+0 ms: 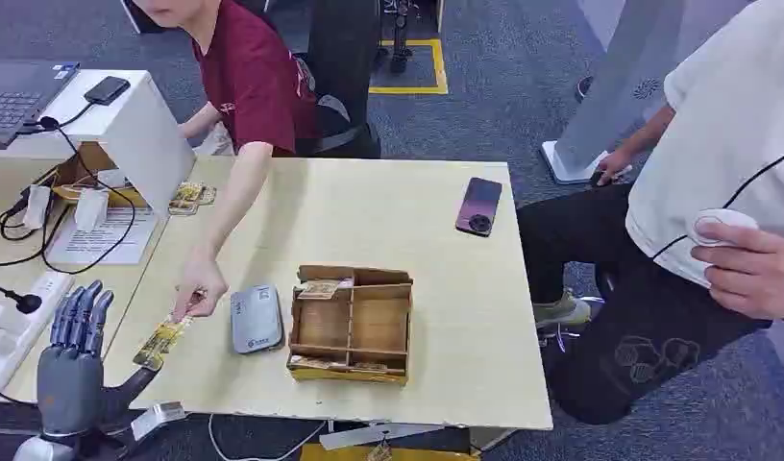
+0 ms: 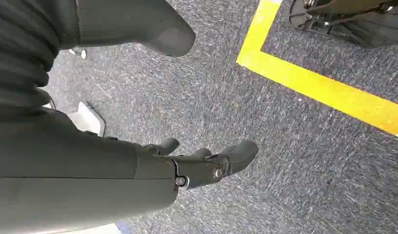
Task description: Pass the card to the sensor for recognition and then transmit it.
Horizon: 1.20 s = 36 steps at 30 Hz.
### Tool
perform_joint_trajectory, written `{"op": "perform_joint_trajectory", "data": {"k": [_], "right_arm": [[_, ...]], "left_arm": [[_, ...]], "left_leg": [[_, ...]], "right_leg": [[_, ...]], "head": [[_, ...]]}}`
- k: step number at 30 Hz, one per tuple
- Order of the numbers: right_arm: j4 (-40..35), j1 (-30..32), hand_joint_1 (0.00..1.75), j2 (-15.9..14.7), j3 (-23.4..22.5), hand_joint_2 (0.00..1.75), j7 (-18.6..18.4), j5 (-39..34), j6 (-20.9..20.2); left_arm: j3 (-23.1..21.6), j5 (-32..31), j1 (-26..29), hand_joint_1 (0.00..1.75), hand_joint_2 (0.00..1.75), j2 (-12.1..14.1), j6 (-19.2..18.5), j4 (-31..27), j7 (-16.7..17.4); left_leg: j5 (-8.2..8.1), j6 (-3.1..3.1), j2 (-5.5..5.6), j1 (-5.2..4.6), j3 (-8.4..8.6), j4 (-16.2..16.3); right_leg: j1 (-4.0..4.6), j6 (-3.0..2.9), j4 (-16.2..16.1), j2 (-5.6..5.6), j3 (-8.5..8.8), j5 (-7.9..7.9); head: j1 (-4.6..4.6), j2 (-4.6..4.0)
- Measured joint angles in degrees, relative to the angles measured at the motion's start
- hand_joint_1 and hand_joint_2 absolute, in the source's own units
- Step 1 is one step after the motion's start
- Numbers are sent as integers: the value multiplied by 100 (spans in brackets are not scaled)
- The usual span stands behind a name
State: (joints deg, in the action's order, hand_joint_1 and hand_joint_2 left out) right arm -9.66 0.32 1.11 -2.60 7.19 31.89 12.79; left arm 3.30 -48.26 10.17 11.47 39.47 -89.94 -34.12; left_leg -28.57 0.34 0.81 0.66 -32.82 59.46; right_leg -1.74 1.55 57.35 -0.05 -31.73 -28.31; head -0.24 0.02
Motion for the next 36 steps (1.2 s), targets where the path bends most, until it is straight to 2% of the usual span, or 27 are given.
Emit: {"op": "perform_joint_trajectory", "data": {"k": [3,4,5,6,22,31,33,34,36], "right_arm": [[0,0,0,2,2,175,-2,7,-2],[0,0,0,4,2,175,-2,9,-2],[0,0,0,4,2,175,-2,9,-2],[0,0,0,4,2,175,-2,15,-2],[0,-2,0,7,0,175,-2,63,2],[0,-4,0,7,0,175,-2,101,4],[0,-3,0,7,0,175,-2,98,9],[0,-2,0,7,-2,175,-2,90,15],[0,0,0,13,-13,175,-2,44,41]], "left_arm": [[0,-22,-1,0,175,-2,0,4,2],[0,-31,-1,38,175,-2,0,4,2],[0,-33,-1,155,175,-4,0,7,2],[0,-33,-1,175,175,-4,0,11,2],[0,171,1,175,175,13,4,35,-61],[-22,632,3,175,175,44,-35,35,-258],[-24,899,-1,175,175,37,-239,33,-260],[-24,1133,-3,175,175,31,-522,35,-200],[-33,1654,-35,175,175,15,-1392,35,92]], "left_leg": [[0,0,0,0,0,0],[0,0,0,0,0,0],[0,0,0,0,0,0],[0,0,0,0,0,0],[0,0,0,0,0,0],[0,0,0,0,0,0],[0,0,0,0,0,0],[0,0,0,0,1,0],[0,0,0,0,1,0]], "right_leg": [[0,0,0,0,0,0],[0,0,0,0,0,0],[0,0,0,0,0,0],[0,0,0,0,0,0],[0,0,0,0,0,0],[0,0,0,0,0,0],[0,0,0,0,0,0],[0,0,0,0,-2,0],[0,0,0,-1,-2,0]], "head": [[0,0],[2,0],[0,0],[0,0],[0,0],[0,0],[2,0],[0,0],[0,0]]}}
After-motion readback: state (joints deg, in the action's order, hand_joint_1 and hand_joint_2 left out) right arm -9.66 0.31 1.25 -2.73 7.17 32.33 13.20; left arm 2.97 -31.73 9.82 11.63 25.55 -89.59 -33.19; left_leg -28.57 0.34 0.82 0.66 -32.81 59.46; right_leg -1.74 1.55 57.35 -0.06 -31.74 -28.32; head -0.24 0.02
